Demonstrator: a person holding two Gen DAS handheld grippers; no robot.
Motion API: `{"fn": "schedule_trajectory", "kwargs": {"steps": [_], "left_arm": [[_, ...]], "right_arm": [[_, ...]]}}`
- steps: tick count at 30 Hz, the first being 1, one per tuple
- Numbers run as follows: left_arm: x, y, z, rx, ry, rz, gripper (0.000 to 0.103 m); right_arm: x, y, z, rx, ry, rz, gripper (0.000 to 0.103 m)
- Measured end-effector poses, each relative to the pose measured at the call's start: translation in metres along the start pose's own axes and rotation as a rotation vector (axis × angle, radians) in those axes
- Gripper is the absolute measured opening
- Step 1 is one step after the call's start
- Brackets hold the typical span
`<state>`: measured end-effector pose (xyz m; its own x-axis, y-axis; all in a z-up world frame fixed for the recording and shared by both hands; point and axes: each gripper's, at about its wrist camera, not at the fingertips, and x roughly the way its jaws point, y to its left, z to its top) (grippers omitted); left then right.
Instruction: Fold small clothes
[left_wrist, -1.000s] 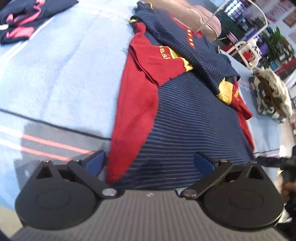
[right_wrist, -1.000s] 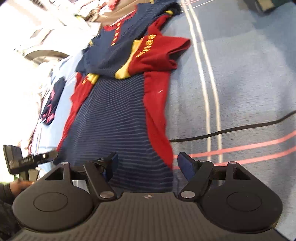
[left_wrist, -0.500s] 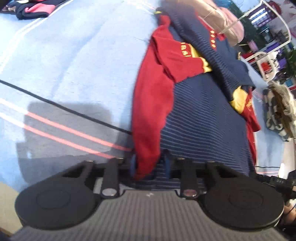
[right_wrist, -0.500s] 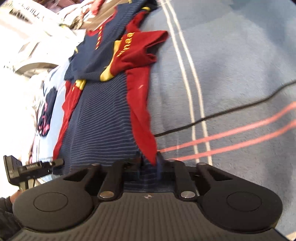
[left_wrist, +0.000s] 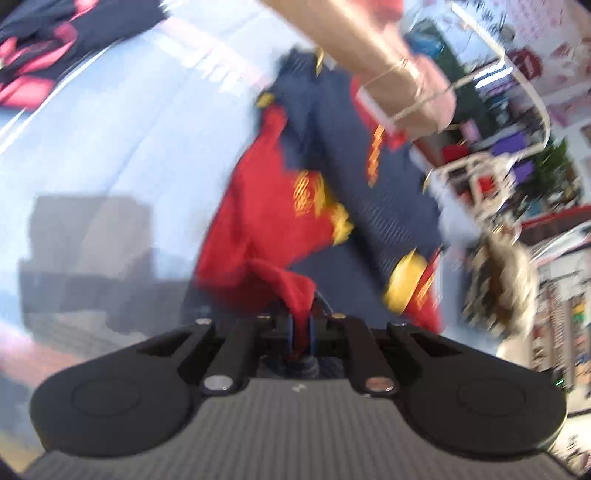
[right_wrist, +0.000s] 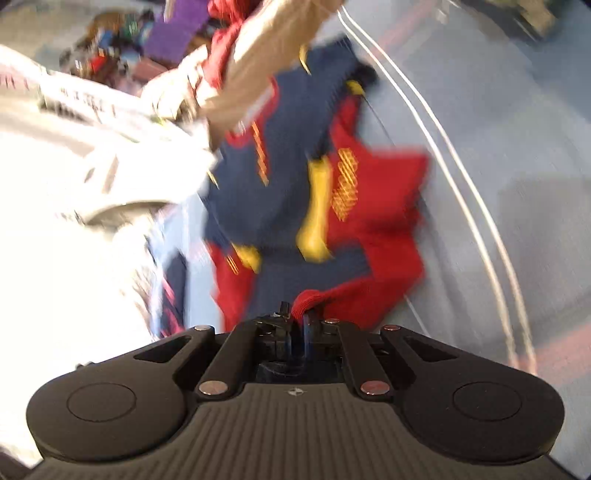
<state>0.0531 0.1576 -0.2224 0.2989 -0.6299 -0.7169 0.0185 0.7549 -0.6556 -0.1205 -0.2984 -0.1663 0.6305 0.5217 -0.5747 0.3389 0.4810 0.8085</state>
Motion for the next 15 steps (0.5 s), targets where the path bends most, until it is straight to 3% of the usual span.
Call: {"fn": "schedule_trajectory", "kwargs": {"steps": [4, 7, 9, 15], "left_arm": [[0.032, -0.010, 0.083, -0.063, -0.047, -0.057, 0.007], [0.064, -0.024, 0.151, -0.065, -0.063, -0.009, 0.007], [0.087, -0.036, 0.189, -0.056, -0.068, -0.024, 0.007], [0.148, -0.062, 0.256, 0.006, -0.016, 0.045, 0.007]], "right_arm": [[0.030, 0.016, 0.076, 0.063, -0.094, 0.051, 0.011], [0.052, 0.026, 0.136, 0.065, -0.161, 0.049, 0.010], [0.066, 0.027, 0.170, 0.093, -0.196, 0.049, 0.010], [0.118, 0.023, 0.219, 0.114, -0.191, -0.041, 0.011]]}}
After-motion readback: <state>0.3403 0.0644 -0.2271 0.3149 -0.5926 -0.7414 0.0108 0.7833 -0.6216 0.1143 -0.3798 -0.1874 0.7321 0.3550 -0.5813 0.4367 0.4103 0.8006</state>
